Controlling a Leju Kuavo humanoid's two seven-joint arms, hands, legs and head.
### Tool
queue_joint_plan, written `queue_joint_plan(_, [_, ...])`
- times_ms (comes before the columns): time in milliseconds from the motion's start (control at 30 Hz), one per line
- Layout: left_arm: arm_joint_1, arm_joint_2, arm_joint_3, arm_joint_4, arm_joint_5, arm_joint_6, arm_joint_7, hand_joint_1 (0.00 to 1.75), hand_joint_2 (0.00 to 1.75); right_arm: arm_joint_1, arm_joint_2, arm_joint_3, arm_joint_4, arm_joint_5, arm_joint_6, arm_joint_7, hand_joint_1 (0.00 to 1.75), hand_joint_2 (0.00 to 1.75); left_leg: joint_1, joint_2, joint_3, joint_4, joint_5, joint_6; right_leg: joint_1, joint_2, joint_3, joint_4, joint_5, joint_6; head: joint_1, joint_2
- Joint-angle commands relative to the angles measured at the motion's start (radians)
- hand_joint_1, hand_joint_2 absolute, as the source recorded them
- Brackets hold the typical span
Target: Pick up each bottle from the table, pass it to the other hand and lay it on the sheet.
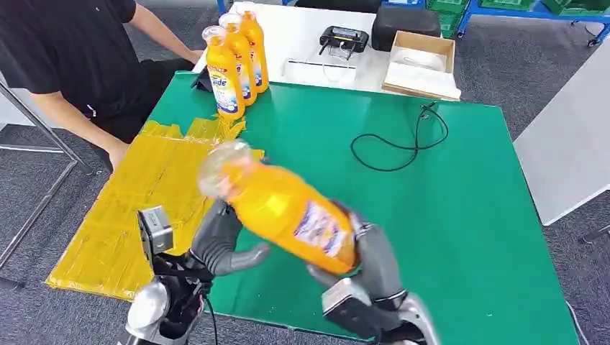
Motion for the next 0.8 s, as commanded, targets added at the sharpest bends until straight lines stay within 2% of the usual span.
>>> queue_joint_plan(33, [0.013, 0.066, -0.050, 0.004, 0.078, -0.030, 0.008, 0.00, 1.75, -0.042, -0.083, 0.112, 0.112, -0.007, -0.008, 0.009, 1.75, 1.75, 0.000, 0.002, 0.003, -0.001, -0.001, -0.001, 0.000, 0.004, 0.003, -0.002, 0.000, -0.001, 0.000, 0.000])
queue_joint_plan(333, [0.046, 0.105, -0.101, -0.017, 0.149, -0.065, -0.011, 0.00, 1.75, -0.043, -0.114, 0.167, 0.172, 0.010, -0.023, 0.012, 1.75, 1.75, 0.000, 0.002, 0.004, -0.001, -0.001, -0.001, 0.000, 0.004, 0.003, -0.002, 0.000, -0.001, 0.000, 0.000])
queue_joint_plan(800, [0.051, 0.116, -0.116, -0.026, 0.160, -0.078, -0.016, 0.00, 1.75, -0.048, -0.117, 0.175, 0.199, 0.011, -0.022, 0.015, 1.75, 1.75, 0.000, 0.001, 0.003, -0.001, -0.001, -0.001, 0.000, 0.003, 0.002, -0.001, 0.000, -0.001, 0.000, 0.000])
